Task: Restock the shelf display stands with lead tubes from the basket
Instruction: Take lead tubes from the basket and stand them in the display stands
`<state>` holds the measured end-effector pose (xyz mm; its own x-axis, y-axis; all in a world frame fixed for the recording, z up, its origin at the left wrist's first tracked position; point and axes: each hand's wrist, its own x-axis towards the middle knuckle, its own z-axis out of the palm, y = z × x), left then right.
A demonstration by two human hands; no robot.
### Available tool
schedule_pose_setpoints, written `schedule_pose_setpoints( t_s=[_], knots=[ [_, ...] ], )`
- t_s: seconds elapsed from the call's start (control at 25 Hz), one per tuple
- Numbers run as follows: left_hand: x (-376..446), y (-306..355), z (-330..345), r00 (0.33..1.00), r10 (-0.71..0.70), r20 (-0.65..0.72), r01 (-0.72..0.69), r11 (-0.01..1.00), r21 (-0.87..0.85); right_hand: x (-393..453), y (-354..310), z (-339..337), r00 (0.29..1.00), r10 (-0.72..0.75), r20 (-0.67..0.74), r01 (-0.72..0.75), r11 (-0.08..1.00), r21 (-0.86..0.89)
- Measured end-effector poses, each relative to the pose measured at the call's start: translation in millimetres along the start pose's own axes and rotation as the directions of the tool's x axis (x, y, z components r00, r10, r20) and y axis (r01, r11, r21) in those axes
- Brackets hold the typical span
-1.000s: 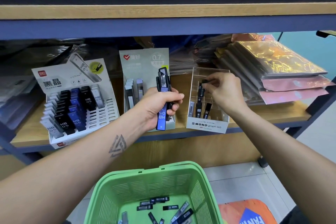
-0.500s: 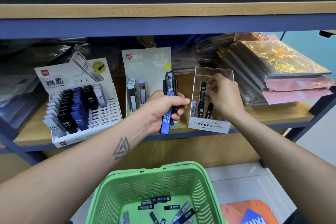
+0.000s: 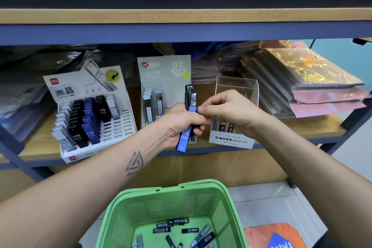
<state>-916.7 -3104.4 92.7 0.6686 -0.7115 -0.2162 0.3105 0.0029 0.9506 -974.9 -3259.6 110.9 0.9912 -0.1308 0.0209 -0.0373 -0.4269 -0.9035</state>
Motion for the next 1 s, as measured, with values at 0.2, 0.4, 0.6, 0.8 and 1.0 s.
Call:
schedule_pose_setpoints(
  t_s=[0.2, 0.4, 0.6, 0.8, 1.0],
  knots=[
    [-7, 3, -3, 0.996, -0.072, 0.051, 0.075, 0.996, -0.044, 1, 1, -3, 0.995, 0.081, 0.056, -0.085, 0.993, 0.077],
    [-8, 6, -13, 0.993, -0.114, -0.012, 0.111, 0.982, -0.152, 2, 8, -27, 0.986, 0.145, -0.083, -0.103, 0.920, 0.379],
    [-2, 7, -18, 0.994, -0.034, -0.102, 0.012, 0.978, -0.210, -2, 13, -28, 0.994, 0.102, -0.028, -0.081, 0.909, 0.408],
    [-1, 9, -15, 0.981, 0.117, -0.154, -0.121, 0.993, -0.013, -5, 14, -30, 0.998, -0.058, -0.038, 0.060, 0.997, 0.056],
    [3, 3, -12, 0.958, 0.197, -0.209, -0.176, 0.978, 0.115, -6, 12, -26, 0.991, -0.110, -0.072, 0.111, 0.994, 0.019]
  ],
)
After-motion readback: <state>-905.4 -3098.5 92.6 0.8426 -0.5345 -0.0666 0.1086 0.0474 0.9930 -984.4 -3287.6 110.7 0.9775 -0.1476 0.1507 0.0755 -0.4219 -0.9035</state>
